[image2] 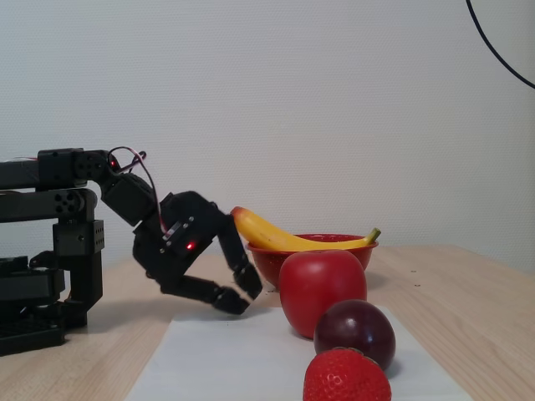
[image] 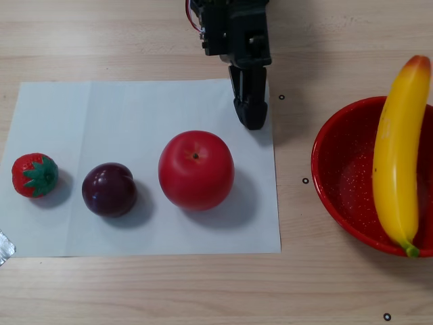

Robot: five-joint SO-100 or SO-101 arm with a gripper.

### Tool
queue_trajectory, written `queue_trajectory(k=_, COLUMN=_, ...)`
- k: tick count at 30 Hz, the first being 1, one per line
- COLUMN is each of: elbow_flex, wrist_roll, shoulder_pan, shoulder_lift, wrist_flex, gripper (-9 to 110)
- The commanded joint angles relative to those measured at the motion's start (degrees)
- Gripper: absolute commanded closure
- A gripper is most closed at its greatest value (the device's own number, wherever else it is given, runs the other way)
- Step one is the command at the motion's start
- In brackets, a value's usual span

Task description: Grasp the banana and put it in the red bowl.

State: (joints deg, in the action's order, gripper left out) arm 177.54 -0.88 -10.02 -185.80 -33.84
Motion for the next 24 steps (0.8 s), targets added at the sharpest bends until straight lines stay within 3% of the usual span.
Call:
queue_trajectory(k=1, elbow_flex=0.3, wrist_roll=-1.1, shoulder_pan=-0.4, shoulder_lift=-2.0, wrist_flex=-3.0, gripper=101)
queue_trajectory(k=14, elbow_flex=0.3, wrist_roll=-0.6, shoulder_pan=0.5, shoulder_lift=-1.9, wrist_flex=-16.5, gripper=101)
queue_trajectory(k=24, elbow_flex=0.3, wrist_roll=-3.2, shoulder_pan=2.1, shoulder_lift=-1.9, wrist_flex=-17.1, gripper=101)
